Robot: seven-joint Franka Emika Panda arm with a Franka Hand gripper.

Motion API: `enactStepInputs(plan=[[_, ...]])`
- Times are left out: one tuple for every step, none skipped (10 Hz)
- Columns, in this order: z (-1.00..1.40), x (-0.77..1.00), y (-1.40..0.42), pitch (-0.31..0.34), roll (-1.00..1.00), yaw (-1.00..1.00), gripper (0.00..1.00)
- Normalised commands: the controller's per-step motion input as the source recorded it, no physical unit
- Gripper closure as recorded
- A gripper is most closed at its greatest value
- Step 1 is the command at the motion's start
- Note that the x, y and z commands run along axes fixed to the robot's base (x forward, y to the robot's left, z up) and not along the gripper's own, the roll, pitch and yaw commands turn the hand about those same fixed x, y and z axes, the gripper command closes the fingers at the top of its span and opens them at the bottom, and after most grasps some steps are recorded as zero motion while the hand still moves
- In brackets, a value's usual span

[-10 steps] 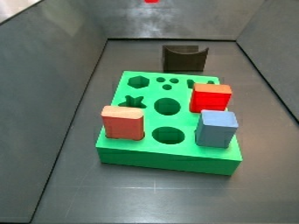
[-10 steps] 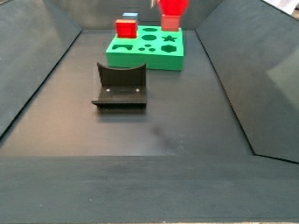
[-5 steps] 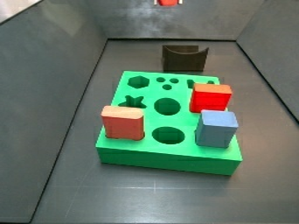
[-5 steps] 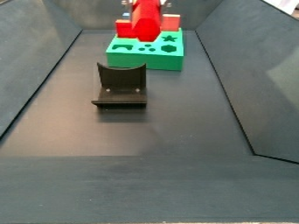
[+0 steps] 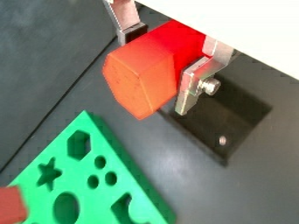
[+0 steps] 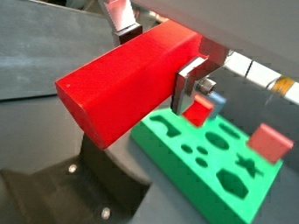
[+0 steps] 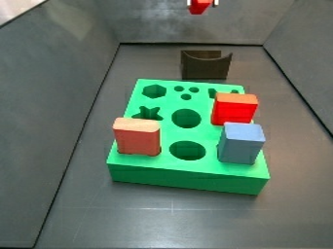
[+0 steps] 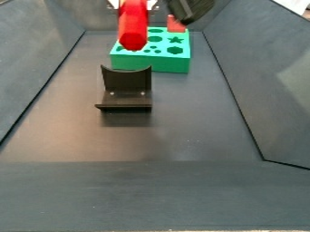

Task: Pick up the hexagon object. Move up. Place the hexagon object on the fixture. Regrasp the hexagon object. Move to above the board. Insert the hexagon object.
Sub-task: Place the hexagon object on the fixture.

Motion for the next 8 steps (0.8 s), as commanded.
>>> enactStepInputs(plan=[[-0.01,0.32,0.05,0.054,-0.41,-0.11,1.00],[0.00,0.22,0.03,0.046,-0.26,-0.10,1.00],[-1.00,0.13,0.13,0.155,-1.00,-0.08,1.00],[-1.00,0.11,0.14,0.129,-1.00,-0.09,1.00],[-1.00,0.13,0.14,0.146,-1.00,-0.13,1.00],[-1.00,0.14,0.13,0.148,-0.83,-0.14,1.00],[-1.00,0.16,0.14,0.120,-0.59,-0.15,1.00],[-1.00,0.16,0.15,0.091,-0.41,-0.16,1.00]])
